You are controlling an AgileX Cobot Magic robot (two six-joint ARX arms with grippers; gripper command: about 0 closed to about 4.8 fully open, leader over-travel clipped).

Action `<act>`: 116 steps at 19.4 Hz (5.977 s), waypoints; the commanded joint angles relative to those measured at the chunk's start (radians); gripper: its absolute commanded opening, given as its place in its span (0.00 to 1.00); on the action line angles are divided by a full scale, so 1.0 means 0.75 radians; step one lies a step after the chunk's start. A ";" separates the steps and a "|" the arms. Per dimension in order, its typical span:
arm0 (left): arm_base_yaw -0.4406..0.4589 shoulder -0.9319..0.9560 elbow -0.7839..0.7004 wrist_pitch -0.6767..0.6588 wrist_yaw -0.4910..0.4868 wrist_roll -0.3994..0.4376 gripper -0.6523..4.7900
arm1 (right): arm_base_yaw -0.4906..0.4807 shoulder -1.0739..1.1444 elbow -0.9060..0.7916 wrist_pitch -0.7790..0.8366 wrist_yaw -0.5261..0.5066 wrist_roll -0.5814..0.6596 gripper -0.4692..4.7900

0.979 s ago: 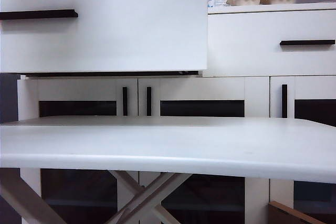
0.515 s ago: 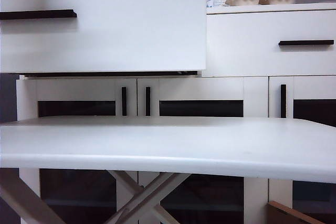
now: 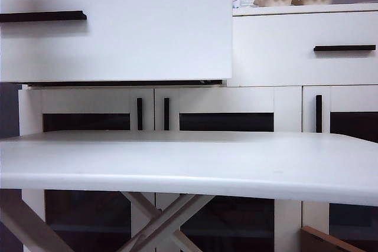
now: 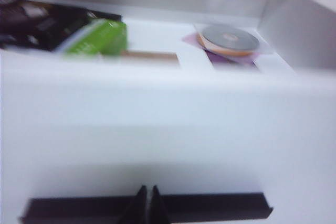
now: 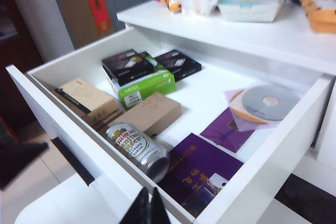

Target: Pick up a can of beer from the white table, open the left drawer, place the beer inside the drawer, and finally close the drawer.

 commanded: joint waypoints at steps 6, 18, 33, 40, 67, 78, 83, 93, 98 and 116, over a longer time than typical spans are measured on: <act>0.001 0.048 -0.035 0.255 -0.099 0.066 0.11 | 0.003 -0.012 0.006 0.011 -0.001 0.005 0.09; 0.001 0.354 -0.032 0.596 -0.086 0.061 0.11 | 0.003 -0.015 0.006 -0.001 -0.001 0.005 0.09; 0.001 0.674 0.230 0.698 -0.051 0.060 0.11 | 0.003 -0.018 0.006 -0.225 -0.001 -0.004 0.09; 0.001 0.758 0.250 0.713 -0.056 0.026 0.11 | 0.003 -0.018 0.006 -0.307 -0.001 -0.015 0.09; 0.001 1.323 0.966 0.615 -0.039 0.032 0.11 | 0.002 -0.018 0.006 -0.323 0.001 -0.015 0.09; 0.001 1.678 1.500 0.463 -0.016 0.036 0.11 | 0.002 -0.017 0.006 -0.323 0.041 -0.015 0.09; 0.001 1.837 1.799 0.228 -0.030 0.071 0.11 | 0.002 -0.017 0.006 -0.322 0.050 -0.015 0.09; 0.002 1.821 1.865 0.232 -0.018 0.121 0.11 | 0.002 -0.017 0.006 -0.299 0.128 -0.051 0.09; 0.002 1.662 1.864 0.175 0.041 -0.002 0.11 | 0.001 -0.019 0.006 -0.282 0.172 -0.192 0.09; -0.002 0.849 1.344 -0.268 0.356 0.097 0.11 | 0.001 -0.736 -0.864 0.125 0.252 -0.321 0.09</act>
